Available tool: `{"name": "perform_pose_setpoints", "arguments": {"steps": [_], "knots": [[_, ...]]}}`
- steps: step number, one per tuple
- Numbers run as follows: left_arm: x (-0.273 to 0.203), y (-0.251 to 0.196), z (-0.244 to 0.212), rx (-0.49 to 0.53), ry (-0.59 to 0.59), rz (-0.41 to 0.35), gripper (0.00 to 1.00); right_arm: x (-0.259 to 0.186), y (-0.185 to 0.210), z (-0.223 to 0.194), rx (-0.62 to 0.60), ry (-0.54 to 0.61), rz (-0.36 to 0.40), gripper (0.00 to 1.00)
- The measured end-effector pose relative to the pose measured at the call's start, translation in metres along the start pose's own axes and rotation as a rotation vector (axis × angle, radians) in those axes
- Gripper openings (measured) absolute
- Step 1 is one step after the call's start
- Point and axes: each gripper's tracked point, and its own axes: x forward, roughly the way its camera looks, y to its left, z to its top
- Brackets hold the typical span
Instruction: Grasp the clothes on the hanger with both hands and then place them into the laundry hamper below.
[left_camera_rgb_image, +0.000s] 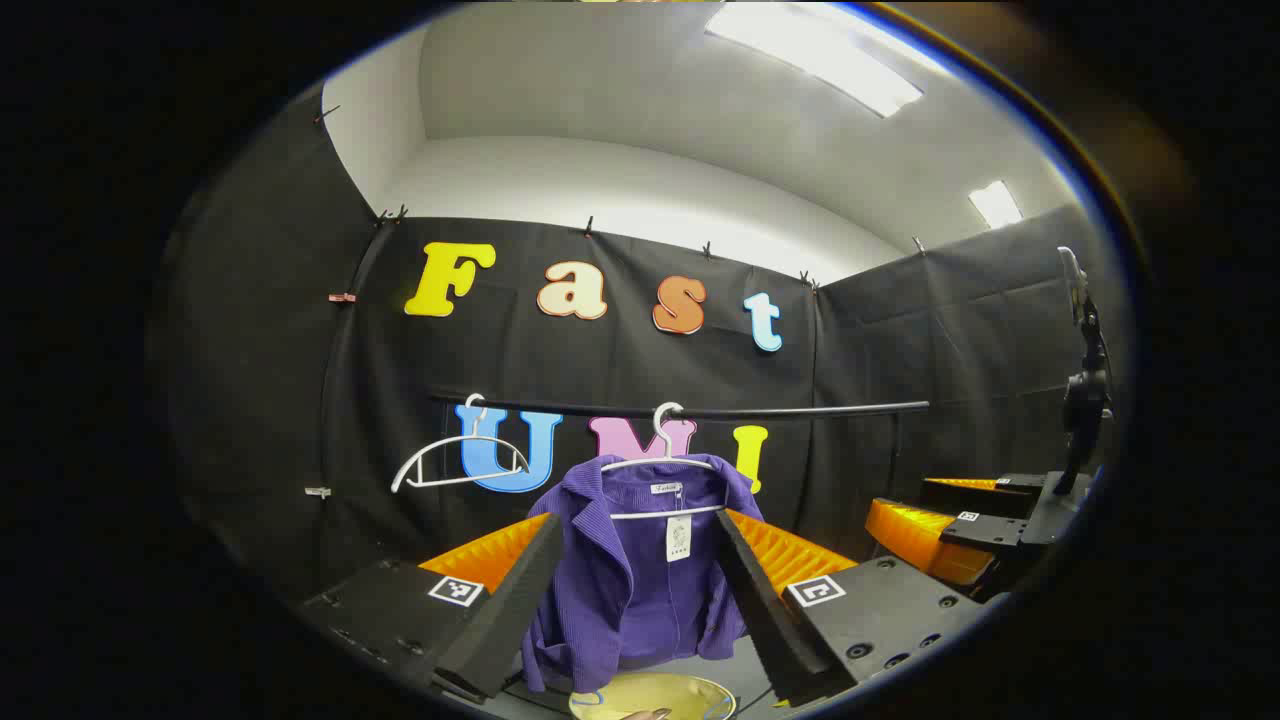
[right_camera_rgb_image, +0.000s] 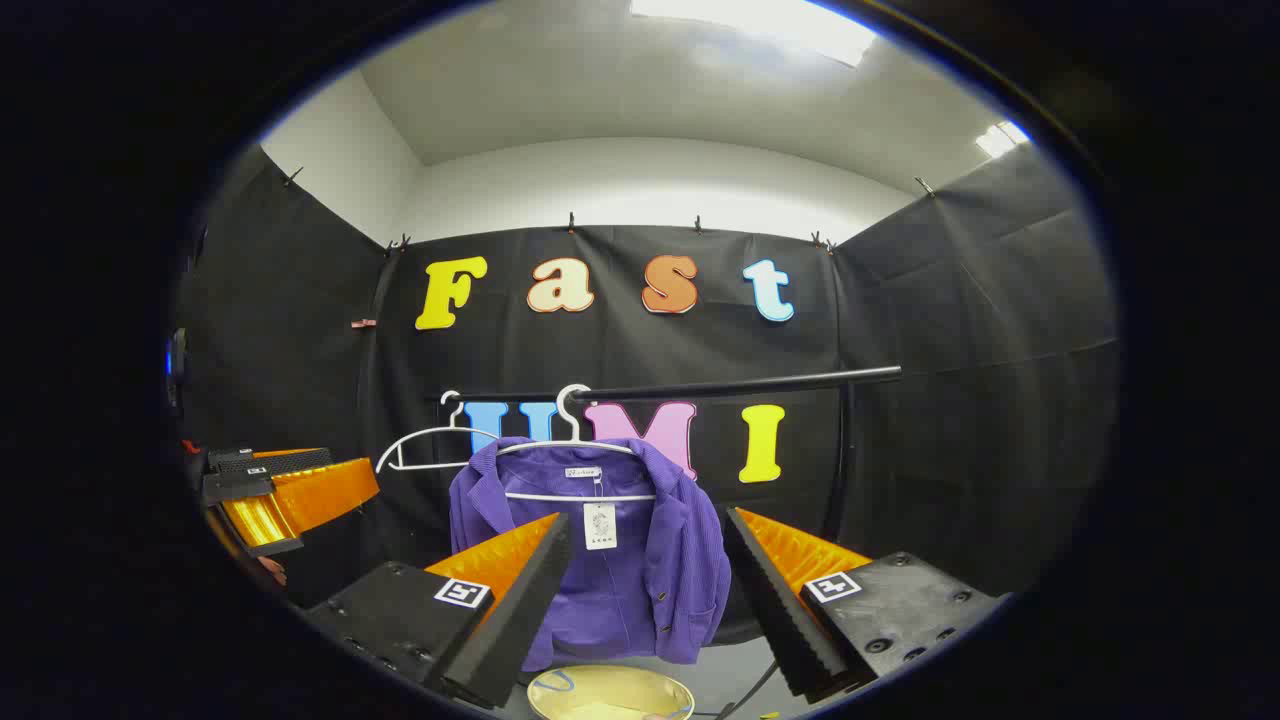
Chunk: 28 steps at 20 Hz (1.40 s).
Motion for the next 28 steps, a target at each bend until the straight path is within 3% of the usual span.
{"name": "perform_pose_setpoints", "arguments": {"steps": [28], "knots": [[0.007,0.006,-0.003,-0.006,0.007,-0.043,0.94,0.005,0.005,0.0,0.009,0.012,-0.035,0.98]]}}
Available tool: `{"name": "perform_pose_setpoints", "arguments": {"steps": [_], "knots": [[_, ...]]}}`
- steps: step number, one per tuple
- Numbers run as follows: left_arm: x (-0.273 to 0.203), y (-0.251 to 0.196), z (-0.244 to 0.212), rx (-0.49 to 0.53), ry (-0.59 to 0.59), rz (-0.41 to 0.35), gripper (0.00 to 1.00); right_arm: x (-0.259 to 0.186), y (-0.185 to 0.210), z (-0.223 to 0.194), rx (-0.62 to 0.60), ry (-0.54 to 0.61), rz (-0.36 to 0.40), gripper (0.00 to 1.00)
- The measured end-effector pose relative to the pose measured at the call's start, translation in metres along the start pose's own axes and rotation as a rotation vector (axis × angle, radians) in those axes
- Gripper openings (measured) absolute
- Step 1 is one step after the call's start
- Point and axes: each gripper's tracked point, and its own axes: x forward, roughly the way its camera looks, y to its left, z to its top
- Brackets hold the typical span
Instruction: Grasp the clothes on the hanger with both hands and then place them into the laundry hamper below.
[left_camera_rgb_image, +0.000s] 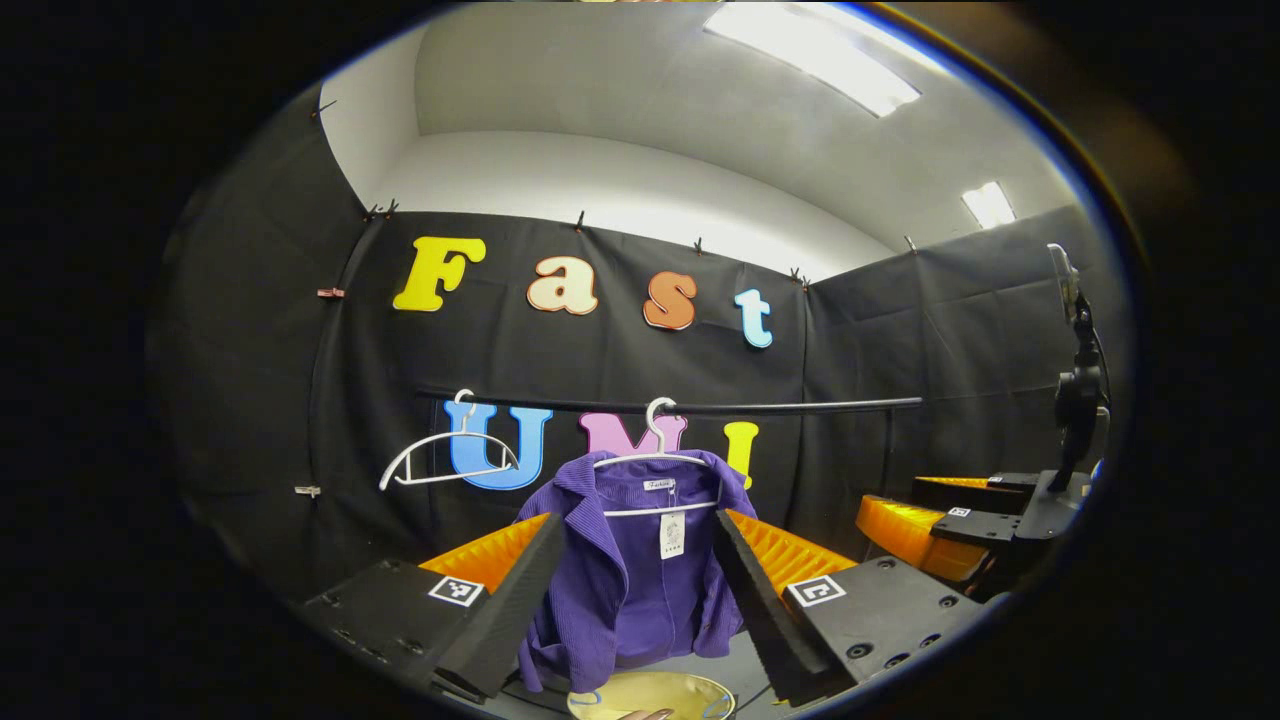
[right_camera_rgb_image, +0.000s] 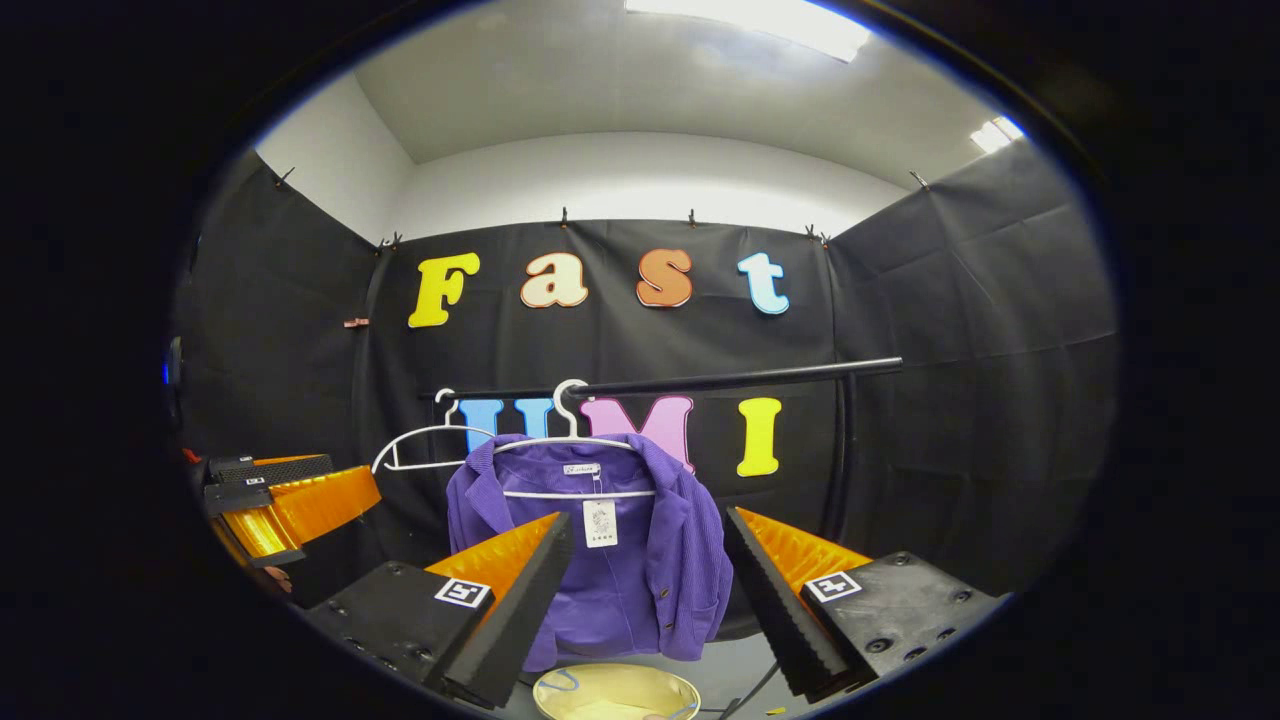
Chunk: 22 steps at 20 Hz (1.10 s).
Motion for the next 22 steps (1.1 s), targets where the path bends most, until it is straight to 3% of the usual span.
{"name": "perform_pose_setpoints", "arguments": {"steps": [12,18,22], "knots": [[0.019,0.012,-0.025,-0.001,0.052,-0.072,0.94,0.013,0.004,-0.028,0.003,0.031,-0.066,0.98],[0.068,0.009,-0.049,0.023,0.068,-0.042,0.94,0.077,-0.006,-0.049,0.034,0.026,-0.015,0.98],[0.11,0.011,-0.078,0.038,0.101,0.023,0.94,0.134,-0.012,-0.078,0.069,0.06,0.058,1.0]]}}
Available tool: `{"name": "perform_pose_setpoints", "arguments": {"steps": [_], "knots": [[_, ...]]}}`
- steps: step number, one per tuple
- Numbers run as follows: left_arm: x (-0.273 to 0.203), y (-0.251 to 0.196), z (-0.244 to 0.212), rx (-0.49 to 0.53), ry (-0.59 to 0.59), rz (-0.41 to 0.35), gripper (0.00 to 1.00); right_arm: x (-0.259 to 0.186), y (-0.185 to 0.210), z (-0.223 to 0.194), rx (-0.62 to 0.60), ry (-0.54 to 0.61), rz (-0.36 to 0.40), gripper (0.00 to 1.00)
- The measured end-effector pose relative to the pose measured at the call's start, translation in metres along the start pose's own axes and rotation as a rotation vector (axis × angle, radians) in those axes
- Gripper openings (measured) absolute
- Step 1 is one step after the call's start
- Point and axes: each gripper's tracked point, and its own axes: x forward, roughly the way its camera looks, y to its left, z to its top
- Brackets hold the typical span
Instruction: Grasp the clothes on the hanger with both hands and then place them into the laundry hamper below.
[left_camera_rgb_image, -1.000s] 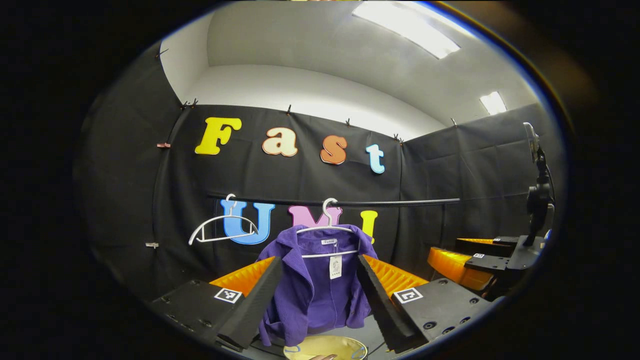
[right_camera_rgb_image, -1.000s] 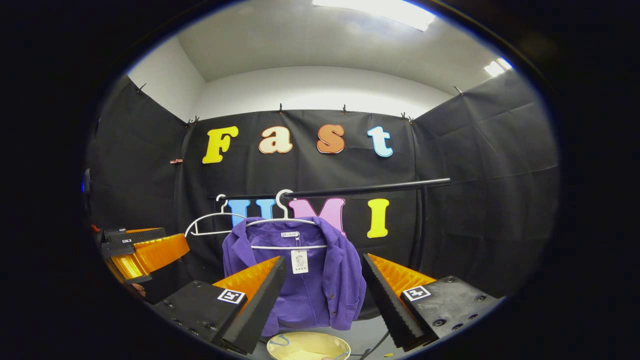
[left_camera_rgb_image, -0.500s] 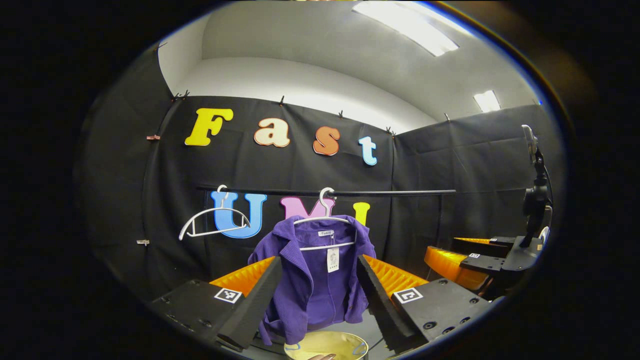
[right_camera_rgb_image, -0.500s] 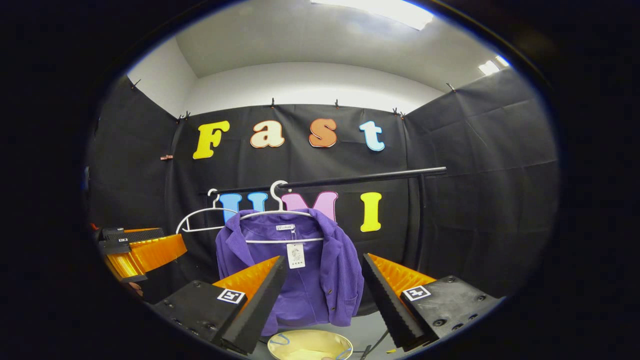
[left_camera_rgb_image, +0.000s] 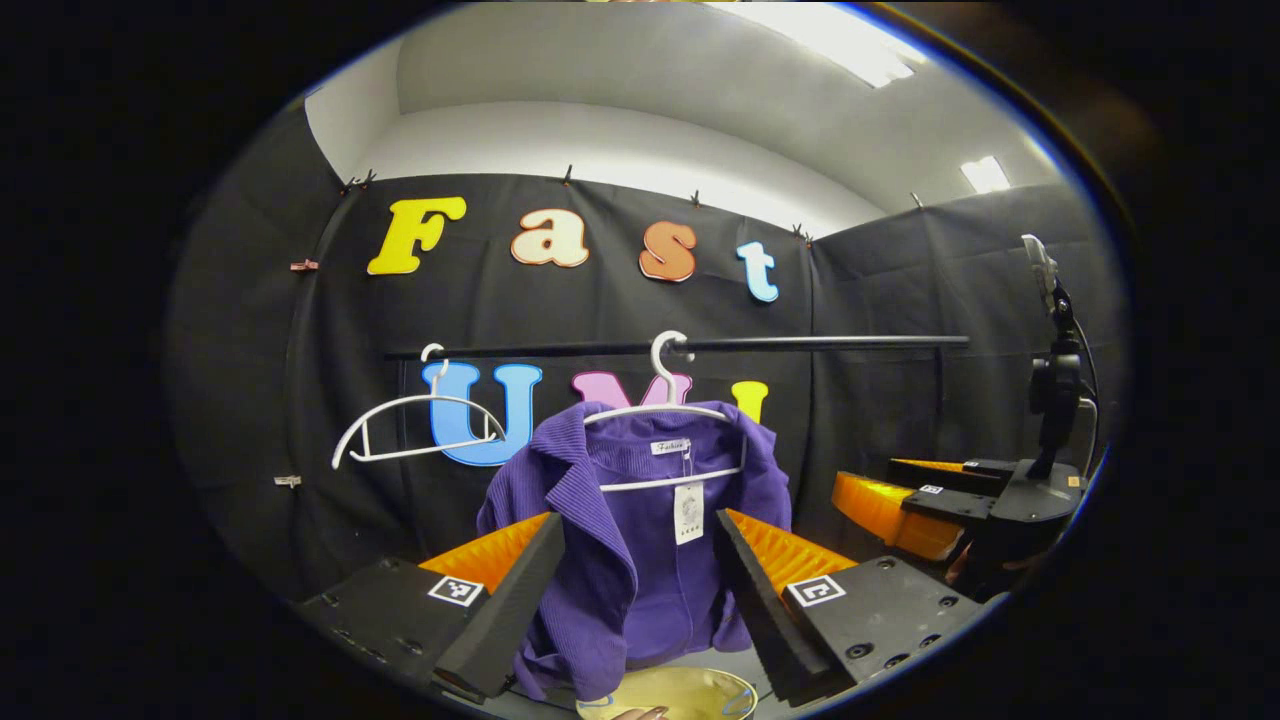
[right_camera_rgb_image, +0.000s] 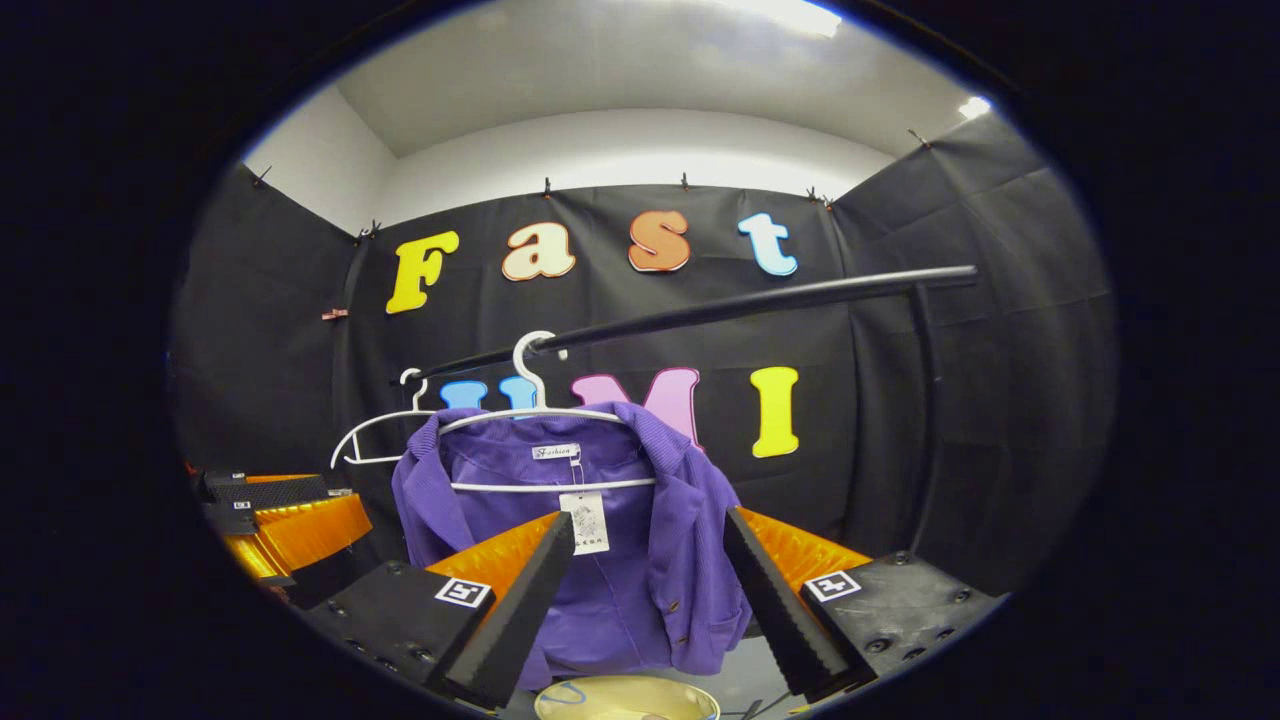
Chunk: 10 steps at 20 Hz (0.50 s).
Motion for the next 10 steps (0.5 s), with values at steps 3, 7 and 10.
{"name": "perform_pose_setpoints", "arguments": {"steps": [3,7,10], "knots": [[0.028,0.001,-0.011,-0.021,-0.008,0.066,0.94,0.035,-0.003,-0.018,0.019,0.019,0.071,0.98],[0.053,0.0,-0.024,-0.039,0.02,0.119,0.94,0.069,-0.014,-0.041,0.009,0.046,0.108,0.97],[0.069,0.007,-0.035,-0.044,0.041,0.167,0.95,0.089,-0.018,-0.06,0.026,0.09,0.128,0.97]]}}
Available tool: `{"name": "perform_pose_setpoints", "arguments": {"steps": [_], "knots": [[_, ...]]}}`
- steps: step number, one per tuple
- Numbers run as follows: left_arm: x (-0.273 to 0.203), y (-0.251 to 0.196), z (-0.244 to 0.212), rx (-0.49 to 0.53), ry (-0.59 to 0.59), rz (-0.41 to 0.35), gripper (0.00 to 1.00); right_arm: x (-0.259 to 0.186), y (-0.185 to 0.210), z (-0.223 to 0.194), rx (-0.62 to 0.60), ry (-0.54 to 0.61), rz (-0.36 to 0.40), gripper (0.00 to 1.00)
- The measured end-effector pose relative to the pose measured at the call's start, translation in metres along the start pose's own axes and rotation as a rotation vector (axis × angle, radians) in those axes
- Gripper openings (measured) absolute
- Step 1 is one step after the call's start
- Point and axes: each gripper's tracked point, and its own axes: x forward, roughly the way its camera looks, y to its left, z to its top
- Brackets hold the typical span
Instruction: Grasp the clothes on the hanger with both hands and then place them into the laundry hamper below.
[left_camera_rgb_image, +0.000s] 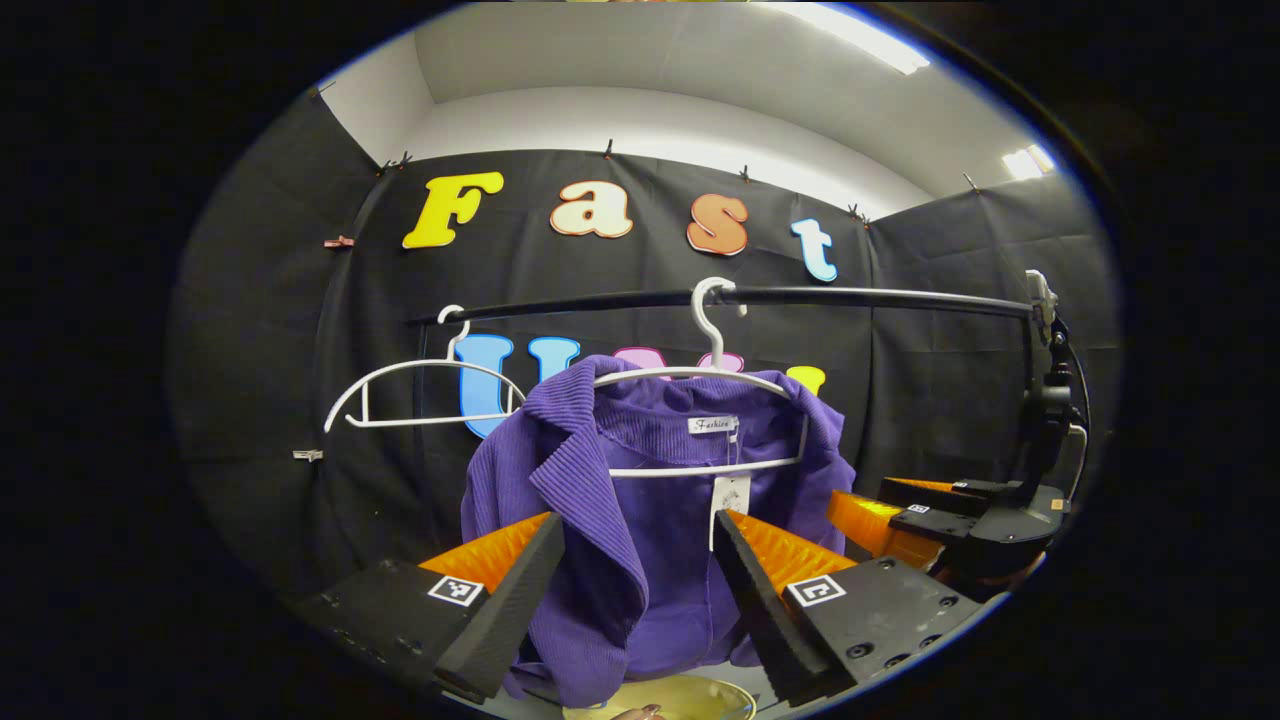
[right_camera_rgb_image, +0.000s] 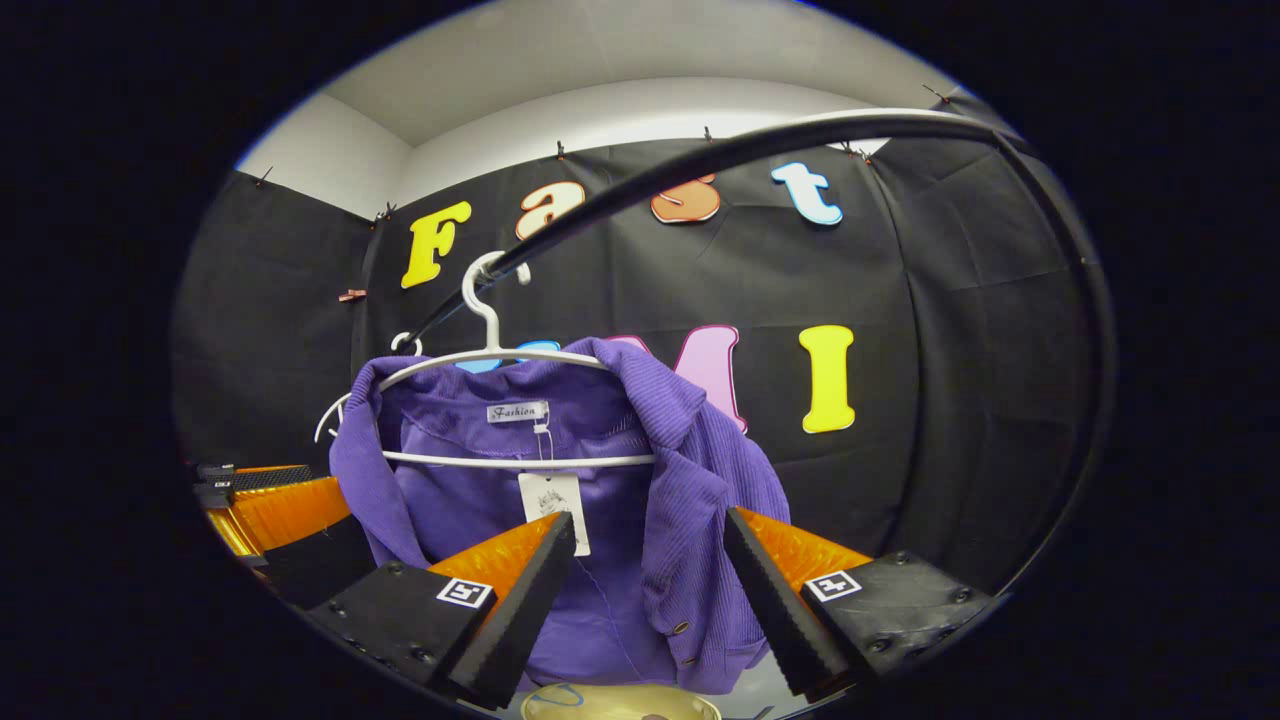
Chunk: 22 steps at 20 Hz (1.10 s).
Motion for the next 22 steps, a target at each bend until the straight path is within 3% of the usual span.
{"name": "perform_pose_setpoints", "arguments": {"steps": [5,6,10,19,22], "knots": [[0.022,0.003,-0.024,-0.018,0.05,0.064,0.95,0.03,-0.009,-0.016,0.03,0.04,0.026,0.97],[0.026,0.006,-0.029,-0.022,0.058,0.088,0.91,0.035,-0.01,-0.02,0.031,0.05,0.031,0.97],[0.045,0.018,-0.038,-0.055,0.067,0.18,0.94,0.054,-0.011,-0.031,0.051,0.084,0.054,0.98],[0.085,0.033,-0.051,-0.05,0.1,0.259,0.9,0.093,-0.008,-0.043,0.088,0.114,0.105,0.97],[0.095,0.037,-0.051,-0.051,0.089,0.271,0.89,0.106,-0.012,-0.045,0.098,0.112,0.095,0.9]]}}
